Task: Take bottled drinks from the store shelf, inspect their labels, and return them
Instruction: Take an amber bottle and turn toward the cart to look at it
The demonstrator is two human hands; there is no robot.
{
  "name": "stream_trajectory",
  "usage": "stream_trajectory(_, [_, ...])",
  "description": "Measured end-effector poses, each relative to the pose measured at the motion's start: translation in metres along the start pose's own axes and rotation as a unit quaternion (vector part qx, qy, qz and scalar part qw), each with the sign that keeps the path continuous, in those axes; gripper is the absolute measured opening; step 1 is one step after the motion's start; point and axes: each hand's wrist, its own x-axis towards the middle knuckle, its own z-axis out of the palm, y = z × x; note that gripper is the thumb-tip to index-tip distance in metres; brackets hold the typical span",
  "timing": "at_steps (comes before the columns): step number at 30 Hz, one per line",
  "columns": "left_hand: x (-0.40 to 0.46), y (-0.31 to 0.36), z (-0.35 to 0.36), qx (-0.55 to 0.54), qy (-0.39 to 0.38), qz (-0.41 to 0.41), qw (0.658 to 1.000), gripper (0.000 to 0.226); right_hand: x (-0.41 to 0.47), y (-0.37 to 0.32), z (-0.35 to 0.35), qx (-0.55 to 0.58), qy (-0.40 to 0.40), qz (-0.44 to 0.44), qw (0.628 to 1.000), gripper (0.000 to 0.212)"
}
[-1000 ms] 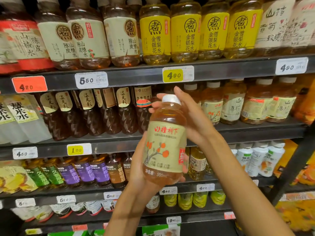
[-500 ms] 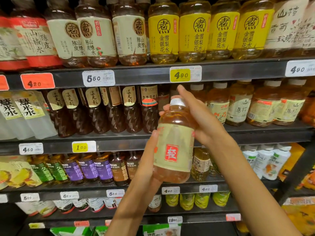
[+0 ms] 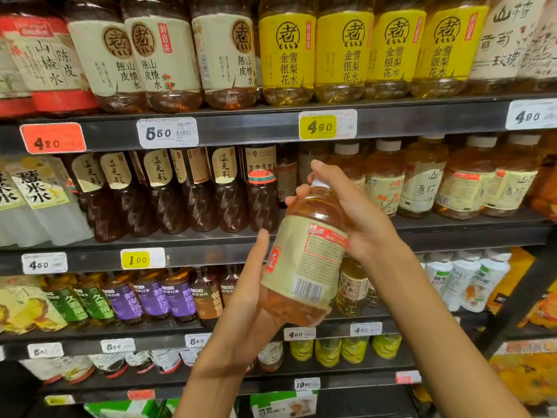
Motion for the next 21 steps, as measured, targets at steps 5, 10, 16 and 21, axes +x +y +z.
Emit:
stream_trajectory(5, [0.013,-0.005,0.004,0.000,0.107,0.004,0.994,0.062,-0.016,0.002,-0.013,-0.026,0.013,-0.060,0.998,0.015])
stream_trajectory(10, [0.030,-0.017,0.009,-0.050,0.165,-0.013,0.985,0.068,-0.062,0.008,-0.037,-0.065,0.076,-0.187,0.977,0.015])
stream_trajectory(16, [0.032,-0.047,0.038,0.002,0.064,-0.049,0.997,0.042,-0.134,0.036,-0.069,-0.080,0.134,-0.284,0.946,0.009])
stream_trajectory(21, [0.036,-0.071,0.074,0.036,-0.024,-0.185,0.982,0.032,-0.184,0.051,-0.081,-0.010,0.309,-0.338,0.889,0.019])
